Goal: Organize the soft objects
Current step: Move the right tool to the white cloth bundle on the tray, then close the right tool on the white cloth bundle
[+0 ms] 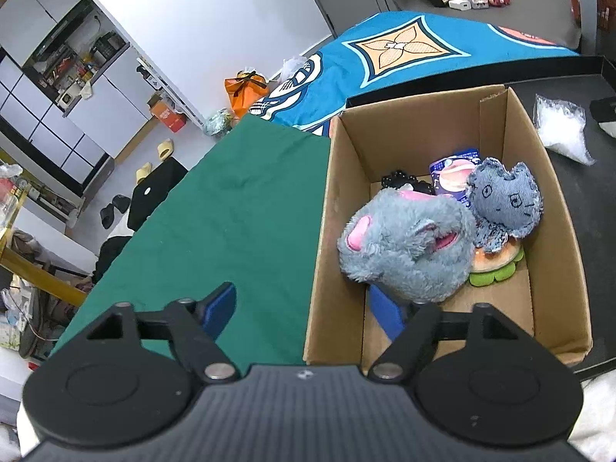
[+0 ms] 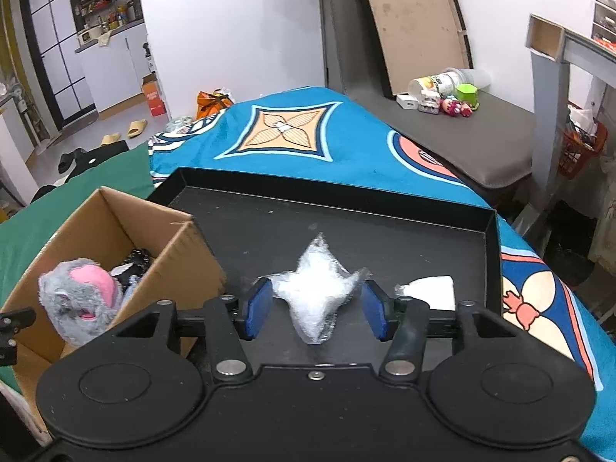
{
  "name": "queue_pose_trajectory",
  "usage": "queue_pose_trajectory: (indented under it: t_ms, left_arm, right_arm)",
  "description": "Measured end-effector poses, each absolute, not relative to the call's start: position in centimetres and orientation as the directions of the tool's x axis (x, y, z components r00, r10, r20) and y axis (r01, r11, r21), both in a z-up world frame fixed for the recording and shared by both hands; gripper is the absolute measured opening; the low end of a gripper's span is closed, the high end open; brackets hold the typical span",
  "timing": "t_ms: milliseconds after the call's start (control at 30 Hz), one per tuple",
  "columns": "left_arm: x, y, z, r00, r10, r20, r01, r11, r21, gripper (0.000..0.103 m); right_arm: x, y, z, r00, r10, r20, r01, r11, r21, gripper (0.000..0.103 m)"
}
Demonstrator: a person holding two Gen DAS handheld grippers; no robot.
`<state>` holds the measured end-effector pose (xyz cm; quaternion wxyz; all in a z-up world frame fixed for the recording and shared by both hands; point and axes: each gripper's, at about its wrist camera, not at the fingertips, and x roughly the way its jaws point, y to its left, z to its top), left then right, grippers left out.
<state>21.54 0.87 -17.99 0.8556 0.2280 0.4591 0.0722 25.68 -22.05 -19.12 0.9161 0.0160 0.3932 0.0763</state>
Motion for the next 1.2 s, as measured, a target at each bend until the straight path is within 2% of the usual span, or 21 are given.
queue_pose_trajectory:
  t_ms: [167, 333, 1000, 1067, 1100, 1167, 1200]
  left_arm:
    - [21.5, -0.2, -18.5, 0.563, 0.358, -0.745, 0.119, 0.857, 0.502, 0.082]
    - [21.8, -0.6, -19.1, 0.536, 0.391, -0.749, 0.134, 0.836, 0.532, 0.082]
    - [22.6, -1.2, -19.5, 0.504, 0.417, -0.757, 0.137, 0.826, 0.546, 0.083]
    - [22.7, -1.2, -19.6, 0.501, 0.42, -0.757, 0.135, 0.826, 0.548, 0.083]
    - [22.7, -1.2, -19.6, 0.499, 0.421, -0.757, 0.136, 0.825, 0.548, 0.083]
    - [22.6, -1.3, -19.7, 0.496, 0.424, -0.758, 0.138, 0.823, 0.55, 0.083]
    - [22.7, -1.3, -19.7, 0.497, 0.423, -0.757, 0.139, 0.823, 0.551, 0.083]
  right_arm:
    - [26.2, -23.2, -19.4, 0.686, 0.14, -0.714, -0.103, 0.99, 0.095, 0.066]
    - [26.6, -24.0, -20.1, 0.686, 0.121, -0.717, -0.083, 0.993, 0.088, 0.083]
    - [29.4, -27.1, -24.1, 0.633, 0.069, -0.771, -0.029, 0.997, 0.065, 0.085]
    - [29.5, -27.2, -24.4, 0.628, 0.066, -0.776, -0.027, 0.998, 0.063, 0.081]
    - [29.5, -27.2, -24.6, 0.625, 0.067, -0.778, -0.032, 0.998, 0.061, 0.076]
    - [29.6, -27.1, -24.8, 0.612, 0.068, -0.788, -0.042, 0.998, 0.054, 0.057]
    - [29.6, -27.2, -24.9, 0.6, 0.067, -0.797, -0.041, 0.998, 0.053, 0.039]
